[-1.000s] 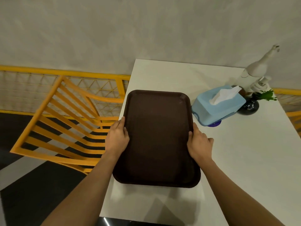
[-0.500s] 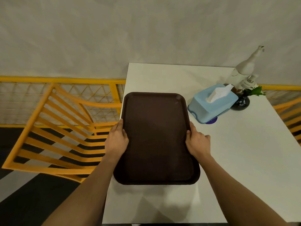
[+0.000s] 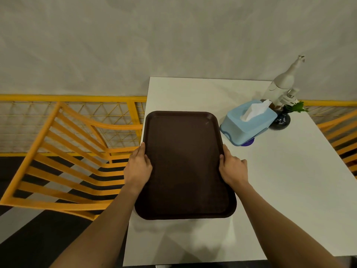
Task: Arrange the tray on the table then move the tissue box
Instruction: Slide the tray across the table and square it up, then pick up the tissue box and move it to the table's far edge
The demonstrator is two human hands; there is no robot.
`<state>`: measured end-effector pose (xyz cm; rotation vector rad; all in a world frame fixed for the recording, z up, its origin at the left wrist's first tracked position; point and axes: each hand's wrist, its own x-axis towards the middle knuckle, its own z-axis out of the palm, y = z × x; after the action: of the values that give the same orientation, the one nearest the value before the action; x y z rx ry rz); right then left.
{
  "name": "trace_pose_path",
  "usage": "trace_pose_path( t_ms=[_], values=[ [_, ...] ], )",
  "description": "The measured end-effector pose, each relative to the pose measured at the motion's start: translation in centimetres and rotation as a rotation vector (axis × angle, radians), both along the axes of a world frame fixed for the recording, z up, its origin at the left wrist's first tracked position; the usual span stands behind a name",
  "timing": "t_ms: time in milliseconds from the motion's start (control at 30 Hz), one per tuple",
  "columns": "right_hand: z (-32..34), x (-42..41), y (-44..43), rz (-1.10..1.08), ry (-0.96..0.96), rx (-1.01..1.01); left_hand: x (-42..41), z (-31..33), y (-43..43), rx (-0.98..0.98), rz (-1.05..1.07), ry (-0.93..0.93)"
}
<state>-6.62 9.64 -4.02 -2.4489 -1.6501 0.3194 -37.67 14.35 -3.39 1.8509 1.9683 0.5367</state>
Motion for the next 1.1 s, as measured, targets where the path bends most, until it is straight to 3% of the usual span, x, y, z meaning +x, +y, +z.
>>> trace_pose_path(
  t_ms=[233,467,633,800,967,1100],
  values=[
    [0.1,-0.3,0.1,0.017,-0.039,0.007,-0.4,0.0,0.2,0.019,-0.014,0.007],
    [1.9,1.3,-0.9,0.013,0.149,0.085,0.4,1.6,1.0,0.097,-0.044,0.020],
    [4.1,5.9,-1.6,-0.032,0.219,0.332,7.0,4.5,0.5,0.179,-0.165,-0.123],
    [6.3,12.0,-0.1,-0.142,0.302,0.472,15.5,6.2,0.1,0.109,-0.289,-0.240],
    [7.2,16.7,3.0,-0.171,0.494,0.440,22.9,6.6,0.3,0.003,-0.318,-0.341],
    [6.9,19.2,5.5,-0.158,0.554,0.301,27.4,6.6,1.6,-0.043,-0.295,-0.377]
  ],
)
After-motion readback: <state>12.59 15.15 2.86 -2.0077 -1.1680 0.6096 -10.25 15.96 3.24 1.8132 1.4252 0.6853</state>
